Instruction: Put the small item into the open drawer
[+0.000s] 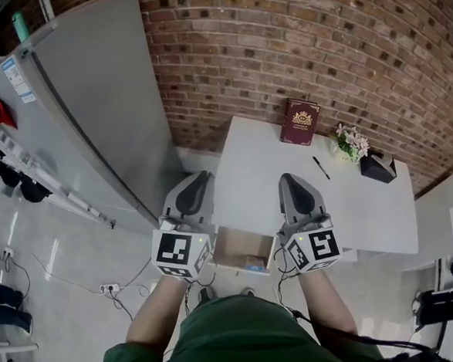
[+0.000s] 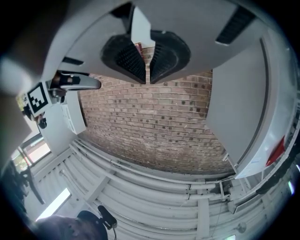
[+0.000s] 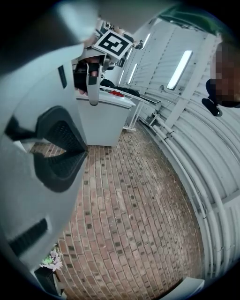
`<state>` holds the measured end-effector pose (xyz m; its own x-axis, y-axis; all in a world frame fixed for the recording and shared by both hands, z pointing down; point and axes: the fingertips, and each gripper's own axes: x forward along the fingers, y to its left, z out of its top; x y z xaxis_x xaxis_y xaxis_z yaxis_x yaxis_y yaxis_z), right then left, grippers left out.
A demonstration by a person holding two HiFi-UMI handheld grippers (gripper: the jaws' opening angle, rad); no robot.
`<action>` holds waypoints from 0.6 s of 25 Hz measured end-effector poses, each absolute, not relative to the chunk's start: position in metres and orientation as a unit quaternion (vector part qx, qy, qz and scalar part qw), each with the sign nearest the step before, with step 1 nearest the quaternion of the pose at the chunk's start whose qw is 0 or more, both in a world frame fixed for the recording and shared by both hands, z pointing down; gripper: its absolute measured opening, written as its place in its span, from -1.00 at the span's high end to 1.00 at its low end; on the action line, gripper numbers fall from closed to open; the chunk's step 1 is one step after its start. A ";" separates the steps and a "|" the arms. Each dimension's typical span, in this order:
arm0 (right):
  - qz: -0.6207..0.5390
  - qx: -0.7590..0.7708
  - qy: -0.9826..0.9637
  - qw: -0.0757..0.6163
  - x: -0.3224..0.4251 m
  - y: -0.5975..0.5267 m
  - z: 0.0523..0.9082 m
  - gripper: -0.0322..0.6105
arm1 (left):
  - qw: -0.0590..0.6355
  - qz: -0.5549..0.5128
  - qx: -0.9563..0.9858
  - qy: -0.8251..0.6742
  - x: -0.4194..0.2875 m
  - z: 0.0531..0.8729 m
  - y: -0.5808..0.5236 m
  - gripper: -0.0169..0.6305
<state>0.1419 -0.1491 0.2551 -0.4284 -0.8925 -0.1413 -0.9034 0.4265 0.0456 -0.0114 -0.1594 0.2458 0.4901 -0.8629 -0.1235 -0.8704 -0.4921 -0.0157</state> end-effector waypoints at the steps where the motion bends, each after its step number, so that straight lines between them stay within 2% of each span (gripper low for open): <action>1: 0.057 -0.531 0.844 0.048 0.141 -0.151 0.256 0.89 | 0.037 0.048 -0.861 0.506 -0.013 0.247 -0.160 0.86; 15: 0.061 -0.513 0.856 0.029 0.127 -0.169 0.265 0.89 | 0.025 0.033 -0.849 0.526 -0.030 0.260 -0.176 0.86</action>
